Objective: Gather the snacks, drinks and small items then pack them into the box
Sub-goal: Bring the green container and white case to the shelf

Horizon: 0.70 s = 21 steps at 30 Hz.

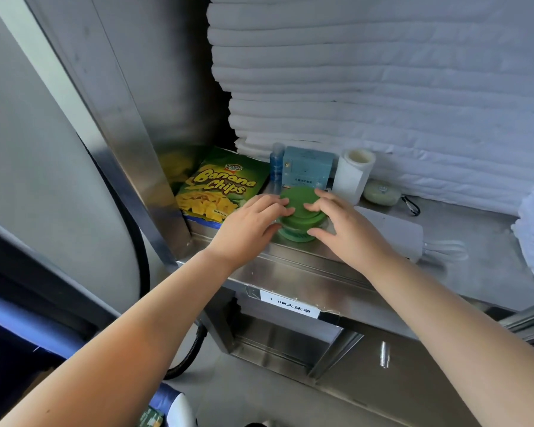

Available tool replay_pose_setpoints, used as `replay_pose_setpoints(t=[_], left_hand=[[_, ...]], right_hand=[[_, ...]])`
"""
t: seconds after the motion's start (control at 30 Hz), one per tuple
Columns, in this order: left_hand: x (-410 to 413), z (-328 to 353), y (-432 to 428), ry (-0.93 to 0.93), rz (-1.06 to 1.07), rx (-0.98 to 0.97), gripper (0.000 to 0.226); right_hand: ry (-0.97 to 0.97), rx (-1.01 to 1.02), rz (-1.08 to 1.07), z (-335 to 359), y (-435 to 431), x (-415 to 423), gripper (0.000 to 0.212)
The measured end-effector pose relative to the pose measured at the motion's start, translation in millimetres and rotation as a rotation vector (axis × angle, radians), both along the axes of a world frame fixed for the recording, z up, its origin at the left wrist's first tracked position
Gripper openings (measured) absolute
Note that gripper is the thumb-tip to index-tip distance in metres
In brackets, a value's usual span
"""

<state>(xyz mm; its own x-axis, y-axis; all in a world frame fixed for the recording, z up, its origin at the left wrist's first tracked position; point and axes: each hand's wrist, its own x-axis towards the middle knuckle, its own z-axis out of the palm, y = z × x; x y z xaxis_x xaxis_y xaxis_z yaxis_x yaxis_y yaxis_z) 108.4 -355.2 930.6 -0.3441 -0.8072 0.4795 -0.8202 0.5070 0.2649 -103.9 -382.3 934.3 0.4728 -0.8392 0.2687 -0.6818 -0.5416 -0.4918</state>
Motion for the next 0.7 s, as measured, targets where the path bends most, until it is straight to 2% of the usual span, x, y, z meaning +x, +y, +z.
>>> replay_pose_setpoints(t=[0.37,0.7], left_hand=[[12.4,10.9,-38.2,0.175,0.098,0.143,0.032],[16.4,5.9,-50.3,0.233,0.083,0.099,0.028]], right_hand=[[-0.040,-0.007,-0.028,0.7,-31.9,33.3,0.039],[-0.065,-0.043,-0.042,-6.6,-41.2,40.1,0.039]])
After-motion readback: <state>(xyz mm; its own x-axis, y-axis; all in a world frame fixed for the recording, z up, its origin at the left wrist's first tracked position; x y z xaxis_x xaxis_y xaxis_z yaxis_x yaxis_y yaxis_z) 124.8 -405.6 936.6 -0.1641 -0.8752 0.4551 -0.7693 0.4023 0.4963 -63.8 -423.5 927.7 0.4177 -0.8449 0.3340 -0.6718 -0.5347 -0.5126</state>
